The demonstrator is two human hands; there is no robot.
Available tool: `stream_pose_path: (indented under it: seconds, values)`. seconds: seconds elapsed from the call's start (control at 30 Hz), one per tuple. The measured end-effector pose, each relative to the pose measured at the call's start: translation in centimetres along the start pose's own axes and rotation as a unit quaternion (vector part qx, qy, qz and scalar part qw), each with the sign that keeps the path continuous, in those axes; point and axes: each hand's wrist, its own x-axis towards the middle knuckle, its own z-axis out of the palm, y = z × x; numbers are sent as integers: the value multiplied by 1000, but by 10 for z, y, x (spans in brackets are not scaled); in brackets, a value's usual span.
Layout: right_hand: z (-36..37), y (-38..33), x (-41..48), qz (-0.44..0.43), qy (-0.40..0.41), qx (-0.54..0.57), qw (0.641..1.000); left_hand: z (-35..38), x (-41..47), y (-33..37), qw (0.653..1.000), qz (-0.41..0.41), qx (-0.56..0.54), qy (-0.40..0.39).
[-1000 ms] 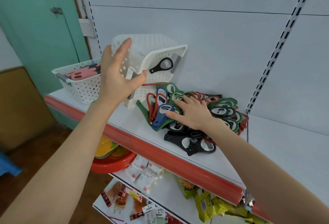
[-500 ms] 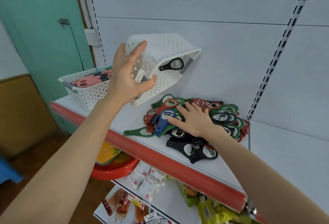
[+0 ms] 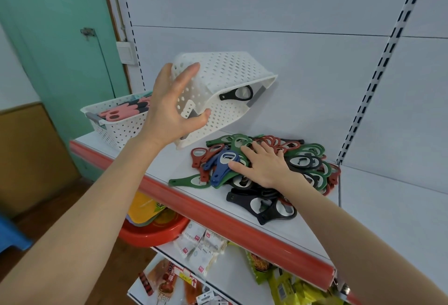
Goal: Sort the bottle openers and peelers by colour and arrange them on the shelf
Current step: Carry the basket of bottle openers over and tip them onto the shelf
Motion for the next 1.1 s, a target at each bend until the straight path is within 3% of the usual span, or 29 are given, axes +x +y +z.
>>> stream_pose_path:
  seconds: [0.13, 0.33, 0.57, 0.73, 1.1]
  values:
    - [-6, -2, 1, 2, -16, 26, 1000, -2, -3, 1, 996, -65, -57, 24]
    - [-37, -1, 32, -28, 133, -43, 990, -5, -6, 1, 981, -157, -109, 41]
    - [-48, -2, 71, -38, 206, -190, 959, -16, -8, -3, 963, -198, -176, 56]
    - [-51, -10, 69, -33, 263, -202, 943, -20, -9, -10, 954, -214, -199, 63]
    - [-45, 1, 62, 26, 227, -212, 950, -6, -7, 0, 959, -187, -204, 54]
